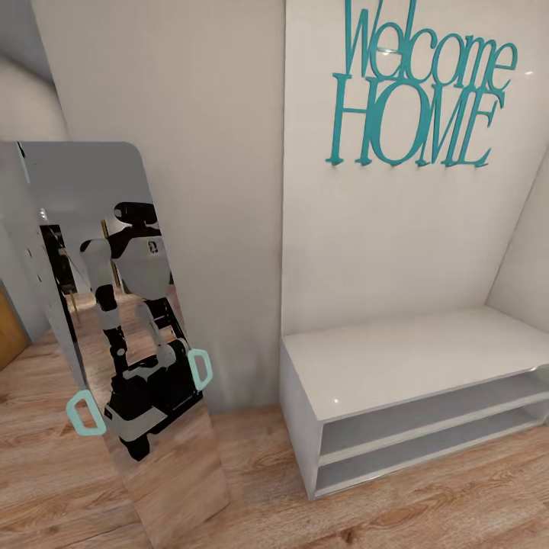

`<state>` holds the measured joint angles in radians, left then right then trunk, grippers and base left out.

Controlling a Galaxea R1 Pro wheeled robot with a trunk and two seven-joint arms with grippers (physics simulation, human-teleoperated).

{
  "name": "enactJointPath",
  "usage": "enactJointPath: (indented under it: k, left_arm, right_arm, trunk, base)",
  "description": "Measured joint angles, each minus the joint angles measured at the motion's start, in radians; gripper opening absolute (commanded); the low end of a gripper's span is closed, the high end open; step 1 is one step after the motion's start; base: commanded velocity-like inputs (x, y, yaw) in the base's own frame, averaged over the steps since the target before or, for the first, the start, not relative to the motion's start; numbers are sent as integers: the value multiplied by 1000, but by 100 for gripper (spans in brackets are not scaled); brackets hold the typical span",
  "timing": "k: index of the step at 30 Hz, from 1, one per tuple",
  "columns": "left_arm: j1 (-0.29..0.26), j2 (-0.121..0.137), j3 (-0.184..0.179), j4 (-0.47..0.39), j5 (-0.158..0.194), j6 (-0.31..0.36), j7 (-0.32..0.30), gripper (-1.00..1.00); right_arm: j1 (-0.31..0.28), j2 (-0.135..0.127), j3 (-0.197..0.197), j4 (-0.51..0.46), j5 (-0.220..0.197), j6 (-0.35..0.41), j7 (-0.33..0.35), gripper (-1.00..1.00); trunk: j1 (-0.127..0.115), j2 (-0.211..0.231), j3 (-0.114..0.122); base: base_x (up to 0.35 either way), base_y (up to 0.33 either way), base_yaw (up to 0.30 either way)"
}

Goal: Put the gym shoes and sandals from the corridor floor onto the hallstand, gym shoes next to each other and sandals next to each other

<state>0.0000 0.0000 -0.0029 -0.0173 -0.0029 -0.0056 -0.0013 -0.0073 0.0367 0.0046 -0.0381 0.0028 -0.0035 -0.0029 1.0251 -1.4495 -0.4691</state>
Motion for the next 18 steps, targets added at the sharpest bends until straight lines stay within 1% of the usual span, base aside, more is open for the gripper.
enactJointPath:
  k: [7, 14, 18]
  left_arm:
    - [0, -1, -1, -7, 0, -22, 2, 100]
    - [0, 2, 1, -34, 0, -61, 9, 100]
    - [0, 5, 1, -39, -1, -83, 11, 100]
  right_arm:
    - [0, -12, 0, -39, 1, 1, -1, 100]
    - [0, -44, -1, -79, 1, 0, -1, 100]
    - [0, -53, -1, -89, 1, -2, -1, 100]
  trunk:
    - [0, 0, 0]
    - [0, 0, 0]
    - [0, 0, 0]
  base:
    - [0, 0, 0]
    - [0, 0, 0]
    - [0, 0, 0]
